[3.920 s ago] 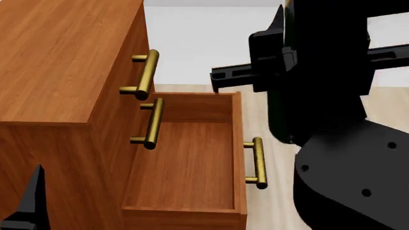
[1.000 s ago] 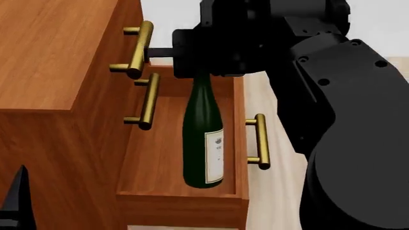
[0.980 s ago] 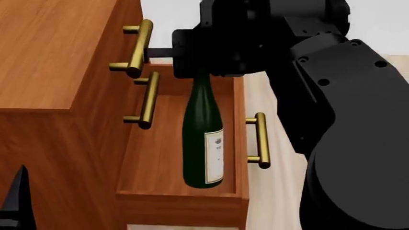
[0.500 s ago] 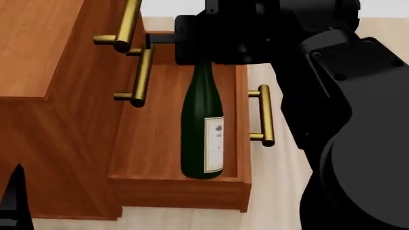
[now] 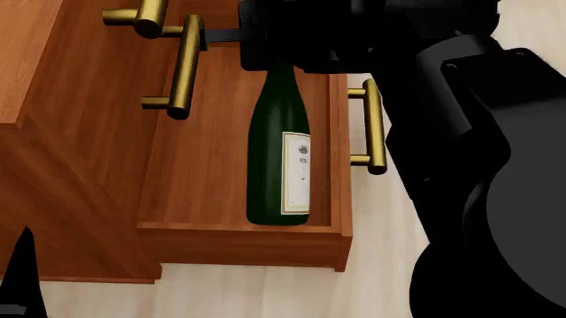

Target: Put the wine bottle in the bottom drawer of the cabinet.

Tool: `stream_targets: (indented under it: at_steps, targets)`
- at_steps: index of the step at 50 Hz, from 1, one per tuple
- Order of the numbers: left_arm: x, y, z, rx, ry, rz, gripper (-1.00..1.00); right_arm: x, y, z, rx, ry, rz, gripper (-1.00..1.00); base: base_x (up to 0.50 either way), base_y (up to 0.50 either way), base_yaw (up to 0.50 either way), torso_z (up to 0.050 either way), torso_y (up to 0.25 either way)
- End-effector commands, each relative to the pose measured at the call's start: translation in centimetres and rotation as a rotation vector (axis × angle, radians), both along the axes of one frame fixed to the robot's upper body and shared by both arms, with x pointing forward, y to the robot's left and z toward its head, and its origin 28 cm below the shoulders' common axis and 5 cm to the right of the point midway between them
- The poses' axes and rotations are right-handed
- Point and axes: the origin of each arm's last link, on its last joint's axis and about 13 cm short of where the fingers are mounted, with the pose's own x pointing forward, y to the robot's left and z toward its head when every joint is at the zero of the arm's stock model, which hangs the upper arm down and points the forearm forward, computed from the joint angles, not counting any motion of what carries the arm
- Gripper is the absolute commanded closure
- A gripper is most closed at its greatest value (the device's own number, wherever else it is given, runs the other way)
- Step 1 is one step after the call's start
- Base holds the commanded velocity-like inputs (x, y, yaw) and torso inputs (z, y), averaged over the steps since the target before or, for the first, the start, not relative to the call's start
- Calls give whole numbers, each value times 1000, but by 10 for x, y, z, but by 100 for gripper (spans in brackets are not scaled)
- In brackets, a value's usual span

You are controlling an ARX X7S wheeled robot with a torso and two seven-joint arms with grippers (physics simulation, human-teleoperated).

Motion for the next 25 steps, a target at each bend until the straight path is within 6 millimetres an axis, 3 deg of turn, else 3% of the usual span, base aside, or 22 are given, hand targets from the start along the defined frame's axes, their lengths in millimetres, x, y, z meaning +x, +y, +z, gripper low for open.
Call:
stream_targets:
  at_steps: [1, 18, 25]
  targets:
    - [0, 1, -1, 2, 0, 3, -100, -3, 12, -38, -65, 153, 75, 100, 0, 0, 0, 0, -115]
    - [0, 1, -1, -2, 0, 3, -100, -4, 13, -41, -86, 159, 70, 100, 0, 0, 0, 0, -116]
    - [1, 2, -2, -17, -2, 5, -100, -3, 11, -47, -87, 167, 52, 100, 0, 0, 0, 0, -9]
